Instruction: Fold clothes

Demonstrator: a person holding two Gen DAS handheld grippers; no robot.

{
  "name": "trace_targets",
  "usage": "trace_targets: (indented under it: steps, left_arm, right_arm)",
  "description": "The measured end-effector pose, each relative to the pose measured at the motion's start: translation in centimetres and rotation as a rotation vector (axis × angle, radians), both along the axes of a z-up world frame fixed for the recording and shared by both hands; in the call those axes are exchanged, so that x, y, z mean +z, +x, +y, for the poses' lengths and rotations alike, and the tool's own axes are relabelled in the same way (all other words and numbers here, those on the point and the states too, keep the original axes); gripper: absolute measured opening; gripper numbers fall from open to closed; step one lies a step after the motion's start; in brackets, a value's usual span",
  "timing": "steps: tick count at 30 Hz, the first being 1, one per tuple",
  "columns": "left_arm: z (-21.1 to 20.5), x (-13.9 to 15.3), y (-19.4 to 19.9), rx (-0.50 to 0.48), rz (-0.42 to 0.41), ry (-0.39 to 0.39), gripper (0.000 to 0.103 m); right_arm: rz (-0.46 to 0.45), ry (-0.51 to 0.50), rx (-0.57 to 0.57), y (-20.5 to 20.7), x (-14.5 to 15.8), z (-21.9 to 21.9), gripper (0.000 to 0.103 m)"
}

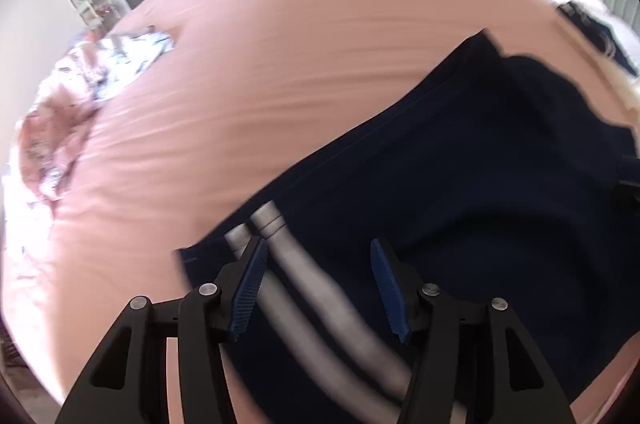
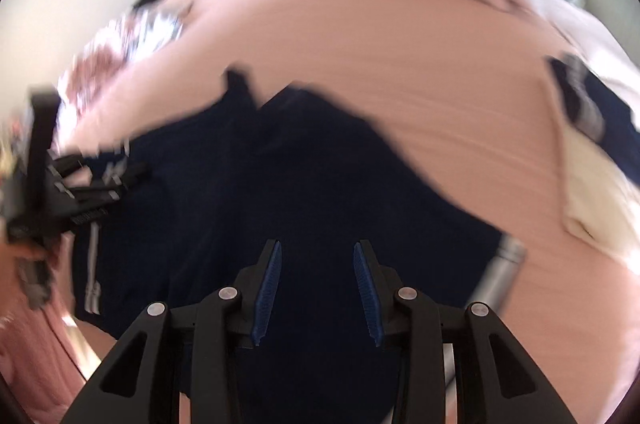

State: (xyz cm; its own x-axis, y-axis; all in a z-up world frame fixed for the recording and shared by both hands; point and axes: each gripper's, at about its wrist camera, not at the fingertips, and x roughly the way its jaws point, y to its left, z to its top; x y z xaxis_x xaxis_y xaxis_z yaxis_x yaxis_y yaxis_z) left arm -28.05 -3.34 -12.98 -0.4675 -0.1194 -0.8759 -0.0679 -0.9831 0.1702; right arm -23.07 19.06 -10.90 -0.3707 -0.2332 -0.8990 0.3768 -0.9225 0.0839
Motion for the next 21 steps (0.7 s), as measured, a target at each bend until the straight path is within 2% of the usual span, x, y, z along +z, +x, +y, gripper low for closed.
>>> trace_targets:
  steps: [3,5,6,8,9,12,13,15,19,21]
  left_arm:
    - [-2.1,0.2,0.4,0.038,-0.021,-0.006,0.053]
    - [-3.7,0.5,0.6,0.065,-0.031,0.020,0.054]
    - [-4.3,0.7,0.7,0.090,-0.023,-0.001,0.054]
    - [-5.7,1.4,1.0,0.114,0.022,0.061,0.054]
    - [-6.6,1.7,1.2,0.150,0.048,0.126,0.054]
    - [-8.4,2.1,1.4,0.232,0.095,0.192,0.052]
    - [-8.7,2.1,1.3,0.253,0.103,0.207,0.052]
    - [-8.7,1.3,1.0,0.244,0.096,0.287,0.052]
    - [-7.6,0.1,0.6,0.196,0.077,0.232,0.052]
    - [-7.3,-0.1,0.3,0.187,0.051,0.147,0.054]
  right_arm:
    - [-0.034,0.006,0.002,-0.2,-1.7,-1.3,0.037]
    - [-0.023,0.010,-0.003,-1.3,-2.3,-2.2,0.037]
    - [-0.016,0.009,-0.006,-1.6,-2.1,-2.5,0.037]
    - [0.000,0.006,-0.014,-2.2,-1.5,-2.9,0.037]
    - [0.007,0.009,-0.018,-2.6,-1.4,-3.2,0.037]
    - [0.017,0.039,-0.010,-3.8,-1.7,-4.5,0.037]
    - [0.023,0.054,-0.006,-4.2,-1.9,-5.0,0.037]
    - [0.040,0.061,-0.004,-5.0,-2.2,-5.9,0.037]
    - [0.052,0.066,-0.003,-6.7,-2.2,-6.7,0.037]
    - [0.053,0.071,-0.003,-7.4,-2.2,-6.9,0.037]
